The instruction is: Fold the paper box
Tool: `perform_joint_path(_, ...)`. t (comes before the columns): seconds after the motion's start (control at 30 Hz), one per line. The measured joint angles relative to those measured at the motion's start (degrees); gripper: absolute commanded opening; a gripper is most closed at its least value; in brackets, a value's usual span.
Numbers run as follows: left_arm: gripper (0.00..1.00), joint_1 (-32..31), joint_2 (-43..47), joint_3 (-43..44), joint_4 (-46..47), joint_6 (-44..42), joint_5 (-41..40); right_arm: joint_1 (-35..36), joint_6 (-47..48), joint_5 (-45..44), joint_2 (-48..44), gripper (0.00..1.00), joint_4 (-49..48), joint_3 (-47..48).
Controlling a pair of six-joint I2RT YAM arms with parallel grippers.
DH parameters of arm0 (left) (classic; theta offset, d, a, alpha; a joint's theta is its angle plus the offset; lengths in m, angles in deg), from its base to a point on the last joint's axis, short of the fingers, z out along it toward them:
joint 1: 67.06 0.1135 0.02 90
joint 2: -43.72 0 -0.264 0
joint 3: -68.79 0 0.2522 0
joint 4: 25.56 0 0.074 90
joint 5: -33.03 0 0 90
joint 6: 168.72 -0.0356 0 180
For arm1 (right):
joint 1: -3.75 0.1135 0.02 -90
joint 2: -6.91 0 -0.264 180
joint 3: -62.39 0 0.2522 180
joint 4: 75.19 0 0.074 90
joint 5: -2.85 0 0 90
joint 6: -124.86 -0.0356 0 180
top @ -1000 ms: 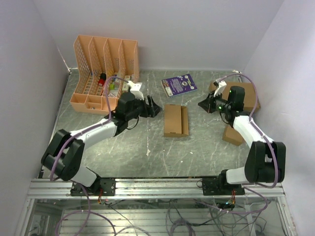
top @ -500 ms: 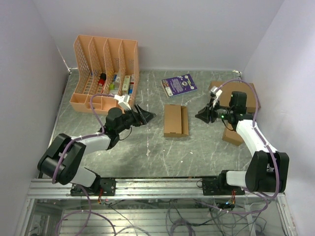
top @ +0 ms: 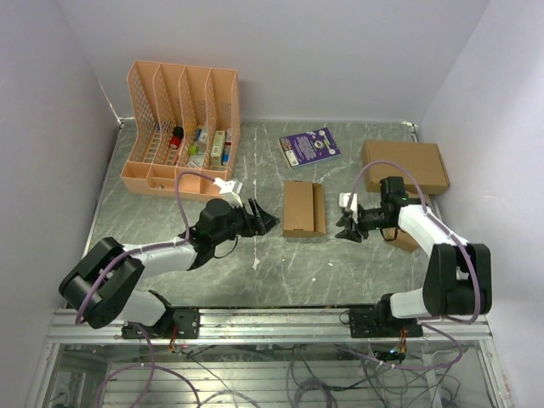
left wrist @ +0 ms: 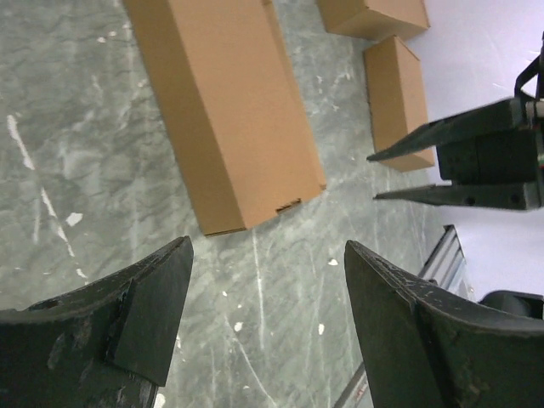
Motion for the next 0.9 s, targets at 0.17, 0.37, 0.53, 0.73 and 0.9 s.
perform_joint_path(0.17,0.82,0.04,-4.04,0.31,0.33,0.26,-0.59,5.51,7.41,-5.33,7.54,0.36,2.05,1.36)
perform_joint_path(0.37,0.82,0.04,-7.45,2.67,-0.68,0.13,-0.57,10.93,6.36,-11.45,9.99,0.3,-0.81,1.77)
perform_joint_path(0.53,0.82,0.04,-9.2,4.39,-0.85,-0.33,-0.48,11.23,3.3,-14.93,9.99,0.29,-3.82,1.77)
perform_joint_path(0.73,0.82,0.04,-12.26,6.69,-1.44,-1.49,0.04,11.19,-0.02,-16.11,10.97,0.26,-6.14,1.77)
perform_joint_path(0.9,0.82,-0.09,-14.12,8.11,-1.49,-2.38,0.35,11.3,-1.49,-15.8,12.35,0.23,-6.99,1.77)
